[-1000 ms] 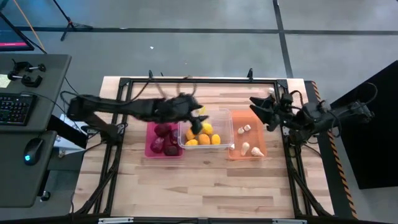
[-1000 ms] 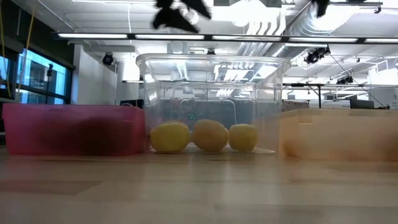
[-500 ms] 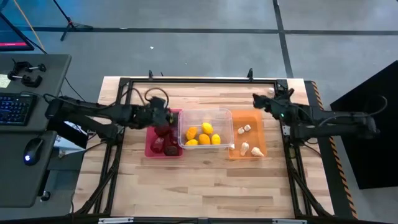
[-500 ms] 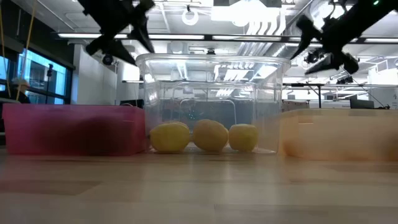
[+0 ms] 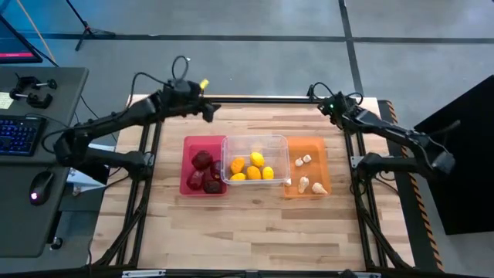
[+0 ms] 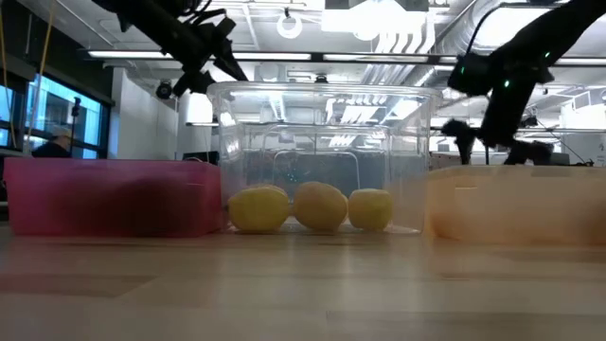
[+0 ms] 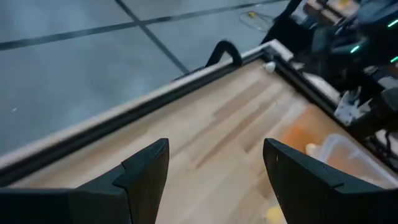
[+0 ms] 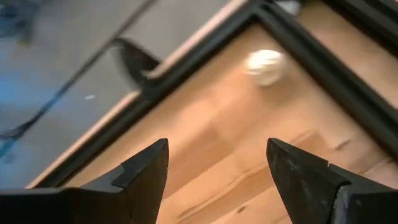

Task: Sort produce into baskets
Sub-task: Put the white garlic into the orange bin

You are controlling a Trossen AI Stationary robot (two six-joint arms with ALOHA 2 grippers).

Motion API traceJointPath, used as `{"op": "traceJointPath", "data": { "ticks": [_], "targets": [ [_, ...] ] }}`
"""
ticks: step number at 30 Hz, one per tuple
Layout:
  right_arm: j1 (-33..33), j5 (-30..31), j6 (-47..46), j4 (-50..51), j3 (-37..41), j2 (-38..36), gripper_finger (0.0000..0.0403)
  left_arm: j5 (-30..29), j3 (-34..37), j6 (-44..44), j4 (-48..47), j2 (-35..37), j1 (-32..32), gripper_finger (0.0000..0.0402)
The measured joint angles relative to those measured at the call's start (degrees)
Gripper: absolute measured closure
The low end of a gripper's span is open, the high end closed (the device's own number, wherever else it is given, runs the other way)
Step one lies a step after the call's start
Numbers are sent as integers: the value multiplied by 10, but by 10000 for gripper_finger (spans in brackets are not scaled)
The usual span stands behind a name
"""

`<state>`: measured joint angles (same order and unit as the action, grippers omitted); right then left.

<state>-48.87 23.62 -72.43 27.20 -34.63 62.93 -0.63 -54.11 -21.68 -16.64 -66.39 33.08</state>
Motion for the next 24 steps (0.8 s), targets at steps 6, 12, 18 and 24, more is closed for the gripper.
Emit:
{"op": "traceJointPath", "data": {
  "ticks": [6, 12, 18, 24],
  "targets": [
    [-64, -11, -22, 3, -24, 88, 142, 63, 0, 14, 3, 0, 64, 154],
    [-98, 5, -34, 55, -92, 179, 142, 67, 0, 28, -1, 0, 75, 154],
    [-97, 40, -66, 155, -164, 260, 142, 89, 0, 23, -2, 0, 74, 154],
    [-100, 57, -79, 182, -223, 335, 142, 91, 0, 23, -2, 0, 74, 154]
  ]
}}
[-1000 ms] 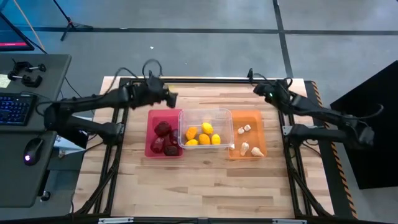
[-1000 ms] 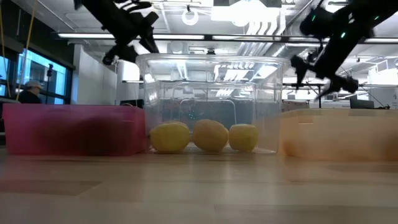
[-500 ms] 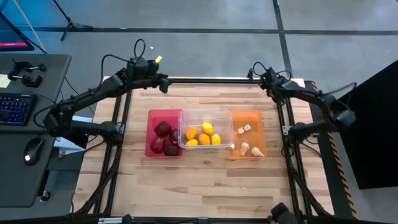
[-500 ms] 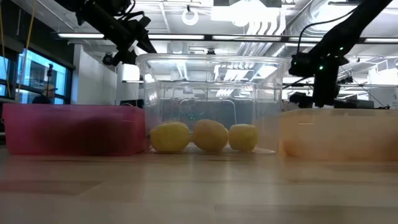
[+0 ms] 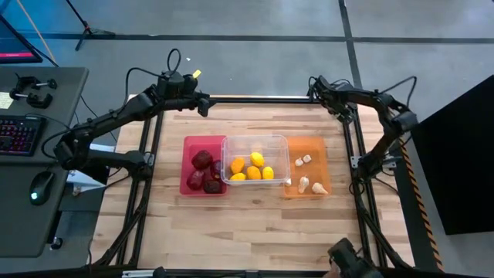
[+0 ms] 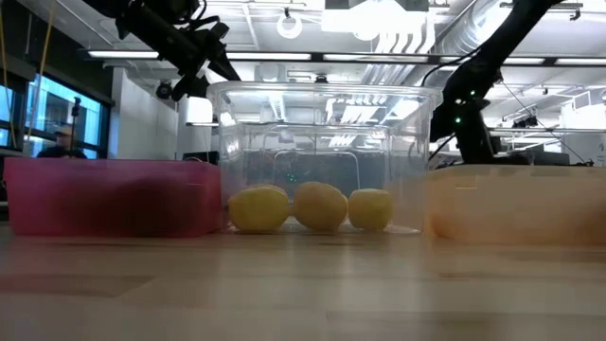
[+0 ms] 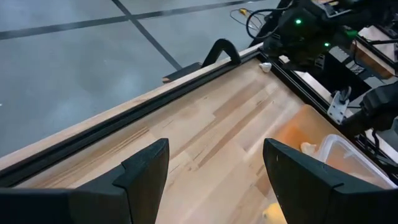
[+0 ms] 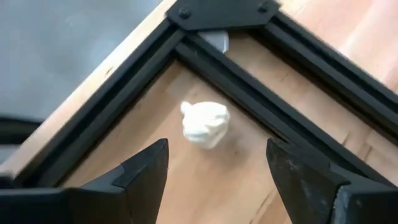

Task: Sort produce into baskets
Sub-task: Put the white garlic into the orange bin

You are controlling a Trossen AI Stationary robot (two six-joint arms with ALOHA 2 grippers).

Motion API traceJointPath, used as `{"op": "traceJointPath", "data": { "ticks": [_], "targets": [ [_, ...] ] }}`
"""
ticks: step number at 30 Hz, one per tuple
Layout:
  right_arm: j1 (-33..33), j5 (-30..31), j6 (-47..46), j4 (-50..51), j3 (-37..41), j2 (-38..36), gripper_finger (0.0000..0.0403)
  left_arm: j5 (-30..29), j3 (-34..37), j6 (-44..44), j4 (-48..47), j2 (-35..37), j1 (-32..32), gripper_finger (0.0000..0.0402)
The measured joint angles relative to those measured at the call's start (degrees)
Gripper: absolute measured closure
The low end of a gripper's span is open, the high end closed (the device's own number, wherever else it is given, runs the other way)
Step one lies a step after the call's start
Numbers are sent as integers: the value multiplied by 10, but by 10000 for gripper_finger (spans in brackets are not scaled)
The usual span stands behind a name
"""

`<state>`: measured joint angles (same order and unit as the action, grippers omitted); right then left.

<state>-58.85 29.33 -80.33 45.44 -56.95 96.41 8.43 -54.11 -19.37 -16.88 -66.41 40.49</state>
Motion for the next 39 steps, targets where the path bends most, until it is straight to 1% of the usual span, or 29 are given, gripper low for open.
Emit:
{"op": "traceJointPath", "data": {
  "ticks": [3, 5, 11, 16, 22, 25, 28, 31, 33, 34, 36, 39],
  "targets": [
    [-8, 9, -37, 17, -29, 33, 142, 0, 0, 0, -2, 0, -1, 154],
    [-12, 5, -45, 34, -46, 50, 142, 0, 0, 0, -10, 0, -2, 154],
    [-12, 2, -32, 62, -75, 92, 145, 0, 0, 0, -27, 0, -5, 154],
    [-17, -9, -25, 72, -106, 134, 168, 0, 0, 0, -31, 0, -5, 154],
    [-23, -6, -41, 92, -121, 151, 206, 0, 0, -5, -61, 0, -5, 154],
    [-23, -5, -37, 92, -121, 151, 233, 0, 0, -5, -70, 0, -5, 154],
    [-23, -10, -29, 96, -121, 151, 280, 0, 0, 0, -71, 0, -5, 154],
    [-22, -17, -13, 97, -121, 150, 339, 0, 0, 8, -71, 0, -5, 154],
    [-19, -21, 21, 97, -121, 147, 377, 0, 0, 11, -71, 0, -5, 154],
    [-16, -21, 45, 96, -121, 144, 388, 0, 0, 15, -71, 0, -5, 154],
    [-9, -14, 71, 95, -120, 134, 391, 0, 0, 22, -71, 0, -5, 154],
    [4, 4, 92, 88, -120, 102, 377, 0, 0, 30, -68, 0, -5, 154]
  ]
}}
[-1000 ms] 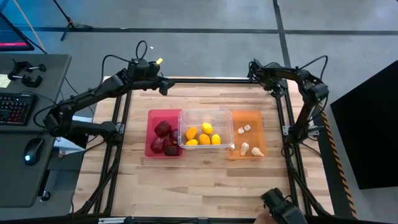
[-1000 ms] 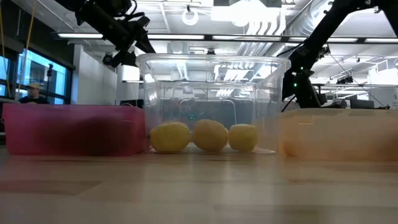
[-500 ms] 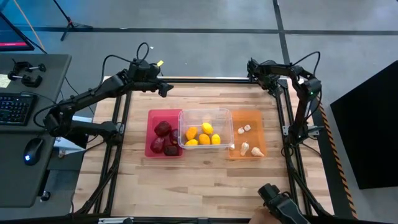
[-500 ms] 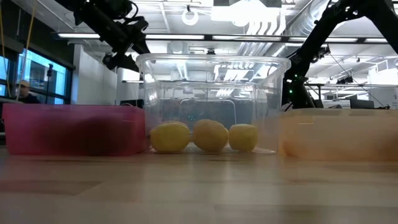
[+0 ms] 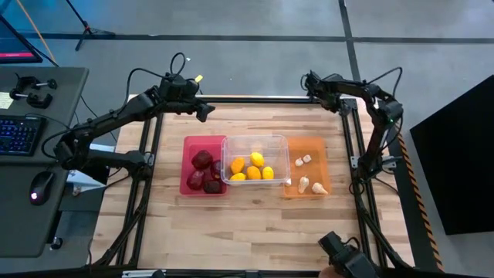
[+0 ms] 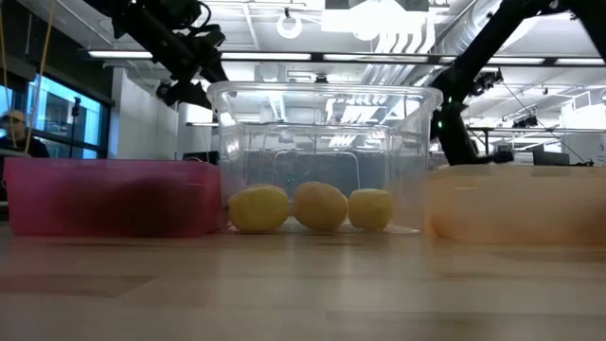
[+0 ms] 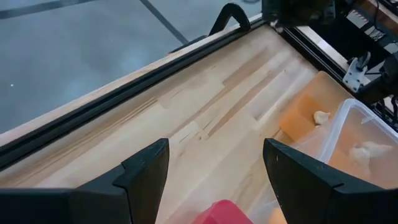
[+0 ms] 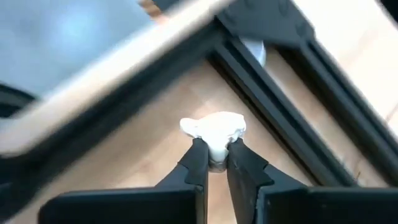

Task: Sort produce into baskets
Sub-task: Put the white garlic into the orange bin

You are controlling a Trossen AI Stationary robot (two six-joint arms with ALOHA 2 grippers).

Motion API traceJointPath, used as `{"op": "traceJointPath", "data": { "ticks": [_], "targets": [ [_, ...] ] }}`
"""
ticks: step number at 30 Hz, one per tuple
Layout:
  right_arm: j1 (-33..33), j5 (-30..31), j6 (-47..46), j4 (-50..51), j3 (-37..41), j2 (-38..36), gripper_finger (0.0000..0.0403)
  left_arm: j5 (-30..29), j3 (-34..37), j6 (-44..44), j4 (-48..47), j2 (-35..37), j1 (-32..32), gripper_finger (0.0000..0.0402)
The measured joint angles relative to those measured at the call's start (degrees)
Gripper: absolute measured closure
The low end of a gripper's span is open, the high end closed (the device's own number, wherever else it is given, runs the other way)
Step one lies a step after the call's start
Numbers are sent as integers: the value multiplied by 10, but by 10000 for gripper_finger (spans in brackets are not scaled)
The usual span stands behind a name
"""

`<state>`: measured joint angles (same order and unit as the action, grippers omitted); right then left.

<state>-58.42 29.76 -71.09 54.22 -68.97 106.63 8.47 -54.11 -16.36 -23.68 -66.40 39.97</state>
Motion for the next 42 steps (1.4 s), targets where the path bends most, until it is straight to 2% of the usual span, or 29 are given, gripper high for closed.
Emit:
{"op": "traceJointPath", "data": {
  "ticks": [5, 9, 13, 18, 24, 28, 31, 33, 38, 42],
  "targets": [
    [35, 13, 132, -51, 0, -92, 386, 9, 0, 9, 19, 11, 0, 154],
    [89, -19, 246, -83, 0, -179, 398, 79, 0, 56, 71, 20, 0, 154],
    [158, -62, 307, -64, 0, -262, 395, 151, 0, 77, 134, 23, 0, 154],
    [277, -84, 303, -33, 23, -353, 388, 194, 0, 30, 185, 23, -3, 154],
    [447, -87, 231, -32, 137, -443, 387, 206, 0, -72, 190, 23, -14, 154],
    [538, -63, 181, -42, 204, -507, 386, 232, 0, -120, 209, 27, -59, 154],
    [590, -73, 171, -47, 244, -548, 386, 220, 0, -148, 225, 27, -119, 154],
    [619, -91, 166, -47, 274, -570, 386, 185, 0, -174, 236, 27, -171, 154],
    [670, -94, 129, -43, 340, -608, 380, 37, 0, -215, 236, 26, -310, 154],
    [685, -90, 145, -44, 355, -621, 334, -70, 0, -217, 237, 27, -386, 154]
  ]
}}
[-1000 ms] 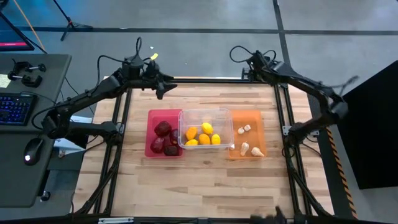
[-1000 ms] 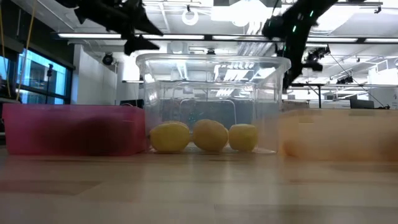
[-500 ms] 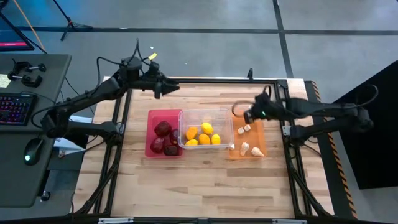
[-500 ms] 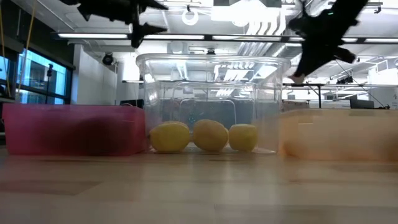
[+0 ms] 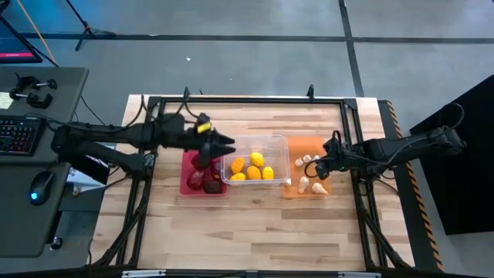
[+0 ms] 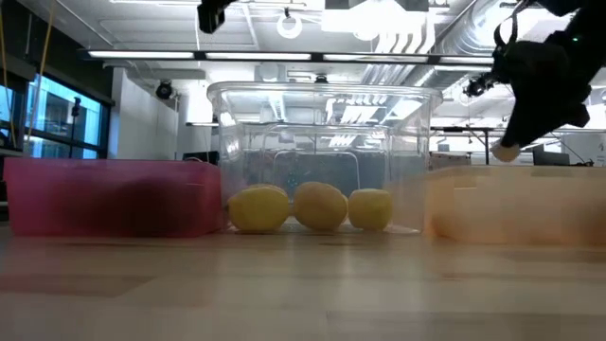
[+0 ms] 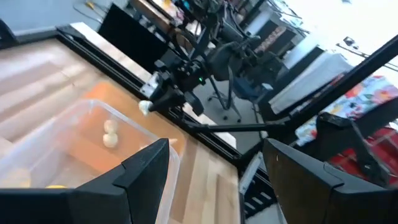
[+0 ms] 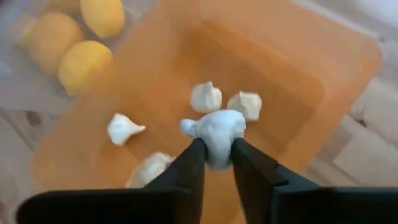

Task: Sort produce into baskets
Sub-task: Put the white garlic into the orange bin, then return to Home Position

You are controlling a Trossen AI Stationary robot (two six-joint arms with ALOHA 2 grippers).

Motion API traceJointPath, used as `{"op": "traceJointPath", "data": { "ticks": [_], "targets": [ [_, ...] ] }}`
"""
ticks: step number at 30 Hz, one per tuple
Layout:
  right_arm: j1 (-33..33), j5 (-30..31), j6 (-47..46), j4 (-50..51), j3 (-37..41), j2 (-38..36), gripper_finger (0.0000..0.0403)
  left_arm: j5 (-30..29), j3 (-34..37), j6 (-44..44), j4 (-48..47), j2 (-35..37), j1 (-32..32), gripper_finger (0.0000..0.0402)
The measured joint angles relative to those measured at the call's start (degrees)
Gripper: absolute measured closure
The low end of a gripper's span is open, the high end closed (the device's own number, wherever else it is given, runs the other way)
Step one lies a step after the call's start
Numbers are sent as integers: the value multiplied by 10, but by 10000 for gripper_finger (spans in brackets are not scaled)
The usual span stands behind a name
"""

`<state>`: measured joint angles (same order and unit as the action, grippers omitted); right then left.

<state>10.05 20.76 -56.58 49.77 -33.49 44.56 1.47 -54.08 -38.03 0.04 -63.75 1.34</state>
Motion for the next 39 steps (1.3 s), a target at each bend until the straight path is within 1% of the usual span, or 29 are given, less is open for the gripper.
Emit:
{"op": "traceJointPath", "data": {
  "ticks": [3, 6, 8, 10, 11, 13, 15, 17, 19, 20, 22, 24, 27, 30, 32, 34, 36, 37, 39],
  "targets": [
    [1, 19, 34, -17, -8, 0, 277, -40, 0, 11, 11, 1, -16, 154],
    [0, 17, 82, -41, -16, 4, 218, -43, 0, 16, 12, 10, -5, 154],
    [-4, 7, 106, -41, -22, 5, 184, -12, 0, 16, 10, 21, 9, 154],
    [-9, 5, 102, -48, -33, 3, 158, 38, 0, 23, 9, 39, 26, 154],
    [-11, 6, 98, -50, -40, 2, 149, 65, 0, 30, 4, 52, 36, 154],
    [-15, 15, 91, -70, -59, 0, 139, 100, 0, 47, -13, 81, 56, 154],
    [-18, 22, 100, -107, -83, 0, 136, 108, 0, 82, -46, 116, 72, 154],
    [-18, 32, 123, -141, -111, 0, 137, 104, 0, 130, -79, 153, 82, 154],
    [-18, 48, 155, -163, -141, 1, 140, 91, 2, 170, -109, 189, 83, 157],
    [-18, 58, 172, -168, -155, 1, 142, 83, 11, 183, -109, 208, 83, 161],
    [-18, 76, 202, -163, -181, 1, 146, 66, 46, 196, -101, 249, 77, 176],
    [-18, 82, 232, -145, -202, 1, 151, 51, 101, 195, -67, 290, 67, 199],
    [-18, 77, 210, -130, -225, 4, 170, 19, 208, 173, 10, 356, 50, 248],
    [-17, 67, 185, -119, -229, 6, 215, -16, 313, 142, 105, 409, 38, 307],
    [-17, 51, 179, -113, -229, 9, 262, -28, 371, 133, 158, 438, 34, 348],
    [-17, 27, 174, -102, -229, 13, 320, -35, 418, 125, 208, 459, 34, 385],
    [-17, 4, 161, -93, -229, 13, 376, -37, 458, 111, 248, 479, 34, 394],
    [-17, -9, 158, -88, -229, 13, 389, -38, 473, 104, 270, 486, 34, 391],
    [-16, -30, 140, -78, -229, 10, 385, -43, 502, 86, 300, 499, 34, 391]
  ]
}}
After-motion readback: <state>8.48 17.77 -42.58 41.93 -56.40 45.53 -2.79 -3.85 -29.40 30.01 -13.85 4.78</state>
